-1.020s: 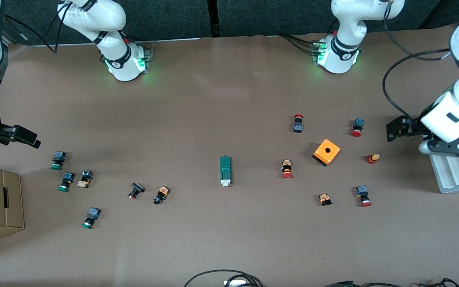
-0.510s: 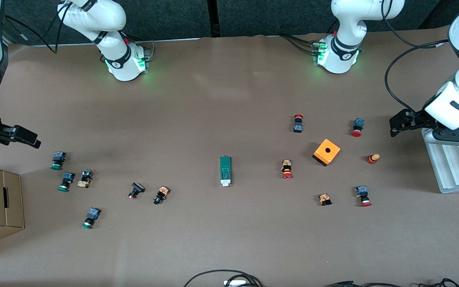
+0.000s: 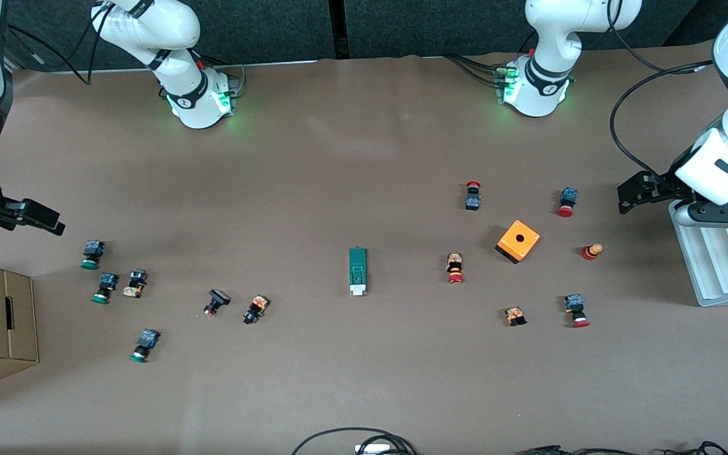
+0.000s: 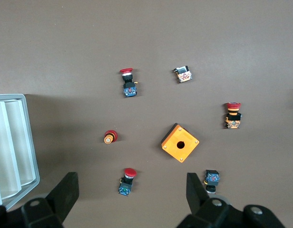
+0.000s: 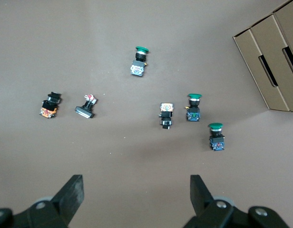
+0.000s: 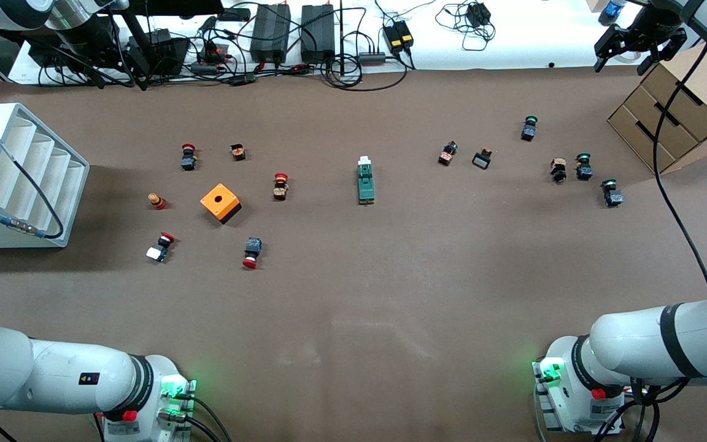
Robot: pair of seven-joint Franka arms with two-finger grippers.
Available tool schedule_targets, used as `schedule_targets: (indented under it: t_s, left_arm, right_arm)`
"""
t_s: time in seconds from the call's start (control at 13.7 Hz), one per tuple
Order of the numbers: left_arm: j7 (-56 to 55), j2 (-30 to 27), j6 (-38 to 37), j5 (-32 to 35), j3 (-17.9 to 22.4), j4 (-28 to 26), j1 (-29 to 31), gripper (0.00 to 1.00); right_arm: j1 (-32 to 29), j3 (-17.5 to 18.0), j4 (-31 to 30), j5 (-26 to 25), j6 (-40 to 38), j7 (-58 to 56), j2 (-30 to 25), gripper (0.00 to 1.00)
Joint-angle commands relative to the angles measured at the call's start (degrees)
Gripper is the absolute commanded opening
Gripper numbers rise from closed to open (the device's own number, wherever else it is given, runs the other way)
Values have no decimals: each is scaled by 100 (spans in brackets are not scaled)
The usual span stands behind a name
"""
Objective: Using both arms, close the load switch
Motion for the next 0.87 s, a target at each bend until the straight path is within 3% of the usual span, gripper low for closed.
schedule_targets:
  t_s: [0.0, 0.8]
  left_arm:
    - [-97, -90, -97, 19, 23, -4, -50, 100]
    - [-44, -82, -97, 19, 23, 5, -50, 100]
  right_arm:
    - [62, 1, 151, -165, -45, 21, 76, 100]
    - [62, 9, 134, -166, -45, 47, 76, 100]
